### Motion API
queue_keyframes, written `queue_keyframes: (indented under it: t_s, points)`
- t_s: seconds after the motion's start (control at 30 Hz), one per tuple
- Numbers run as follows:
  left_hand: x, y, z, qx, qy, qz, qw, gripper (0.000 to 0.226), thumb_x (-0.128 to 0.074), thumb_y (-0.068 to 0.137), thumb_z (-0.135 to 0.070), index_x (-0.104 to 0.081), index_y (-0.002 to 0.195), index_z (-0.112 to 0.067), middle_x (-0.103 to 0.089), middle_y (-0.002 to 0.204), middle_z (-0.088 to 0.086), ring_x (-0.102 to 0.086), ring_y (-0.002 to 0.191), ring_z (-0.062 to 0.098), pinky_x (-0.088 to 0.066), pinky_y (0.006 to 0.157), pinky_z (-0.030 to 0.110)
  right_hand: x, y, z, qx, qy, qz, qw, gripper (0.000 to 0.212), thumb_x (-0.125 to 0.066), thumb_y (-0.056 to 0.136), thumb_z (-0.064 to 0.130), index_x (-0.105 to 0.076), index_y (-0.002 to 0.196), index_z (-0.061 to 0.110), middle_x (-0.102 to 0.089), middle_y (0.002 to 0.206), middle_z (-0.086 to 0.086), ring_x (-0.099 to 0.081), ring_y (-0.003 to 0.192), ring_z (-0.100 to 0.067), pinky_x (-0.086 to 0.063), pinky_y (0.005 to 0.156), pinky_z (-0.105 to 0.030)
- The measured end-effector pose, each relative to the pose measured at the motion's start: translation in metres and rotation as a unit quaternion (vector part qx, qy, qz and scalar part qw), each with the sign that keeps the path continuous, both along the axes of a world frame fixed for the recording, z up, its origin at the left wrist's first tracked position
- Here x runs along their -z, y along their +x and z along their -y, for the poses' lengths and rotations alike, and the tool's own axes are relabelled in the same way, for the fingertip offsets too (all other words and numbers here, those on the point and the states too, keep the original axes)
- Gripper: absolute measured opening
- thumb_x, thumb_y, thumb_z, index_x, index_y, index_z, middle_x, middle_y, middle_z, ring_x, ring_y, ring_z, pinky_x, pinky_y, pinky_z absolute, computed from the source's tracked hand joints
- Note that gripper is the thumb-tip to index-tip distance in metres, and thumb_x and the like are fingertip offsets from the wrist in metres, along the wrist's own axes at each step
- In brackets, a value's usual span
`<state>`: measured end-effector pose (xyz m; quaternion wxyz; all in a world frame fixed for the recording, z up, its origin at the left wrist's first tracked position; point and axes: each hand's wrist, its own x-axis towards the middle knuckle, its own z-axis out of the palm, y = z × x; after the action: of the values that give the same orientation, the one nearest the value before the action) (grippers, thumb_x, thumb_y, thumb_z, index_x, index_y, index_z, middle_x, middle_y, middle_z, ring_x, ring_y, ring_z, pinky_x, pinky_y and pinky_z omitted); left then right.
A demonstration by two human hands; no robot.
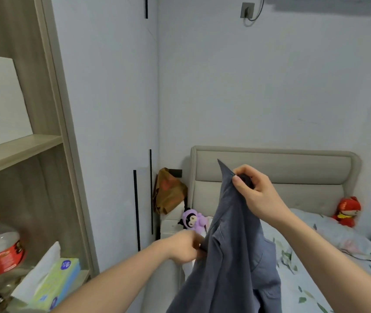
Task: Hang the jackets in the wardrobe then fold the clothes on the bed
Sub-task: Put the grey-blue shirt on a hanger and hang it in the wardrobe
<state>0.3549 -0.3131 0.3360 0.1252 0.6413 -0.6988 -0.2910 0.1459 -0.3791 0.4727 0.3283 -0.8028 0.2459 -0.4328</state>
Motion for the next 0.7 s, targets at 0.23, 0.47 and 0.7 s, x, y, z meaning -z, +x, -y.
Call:
queue_keyframes:
  t_s: [0.23,0.47,0.7]
  points:
    - [0.006,0.065,0.051,-0.159,-0.066,-0.005,0.985,0.018,-0.064,0.093,-0.041,-0.071,0.080,-0.031,-0.066,0.076,-0.010,-0.064,0.078,0.017,-0.055,0.077,0.038,0.020,0.021,0.065,0.062,-0.008,-0.032,0.998,0.021,-0.055,0.104,0.019,-0.060,0.084,0.020,-0.059,0.068,0.012,-0.048,0.061,-0.002,-0.039,0.058,-0.012]
    - [0.013,0.131,0.115,-0.203,-0.002,0.111,0.973,0.012,-0.067,0.089,-0.027,-0.076,0.097,-0.027,-0.072,0.102,-0.009,-0.068,0.096,0.013,-0.053,0.078,0.024,0.057,0.070,0.116,0.050,-0.003,-0.029,0.998,0.019,-0.058,0.102,0.016,-0.061,0.084,0.021,-0.062,0.073,0.008,-0.052,0.064,-0.006,-0.040,0.059,-0.015]
    - [0.010,0.225,0.199,-0.171,0.049,0.482,0.858,0.038,-0.057,0.088,-0.018,-0.062,0.126,-0.017,-0.057,0.126,0.008,-0.055,0.116,0.027,-0.039,0.103,0.042,0.091,0.124,0.190,0.035,0.027,-0.046,0.998,0.021,-0.058,0.102,0.017,-0.059,0.082,0.024,-0.060,0.070,0.006,-0.049,0.061,-0.006,-0.040,0.059,-0.018]
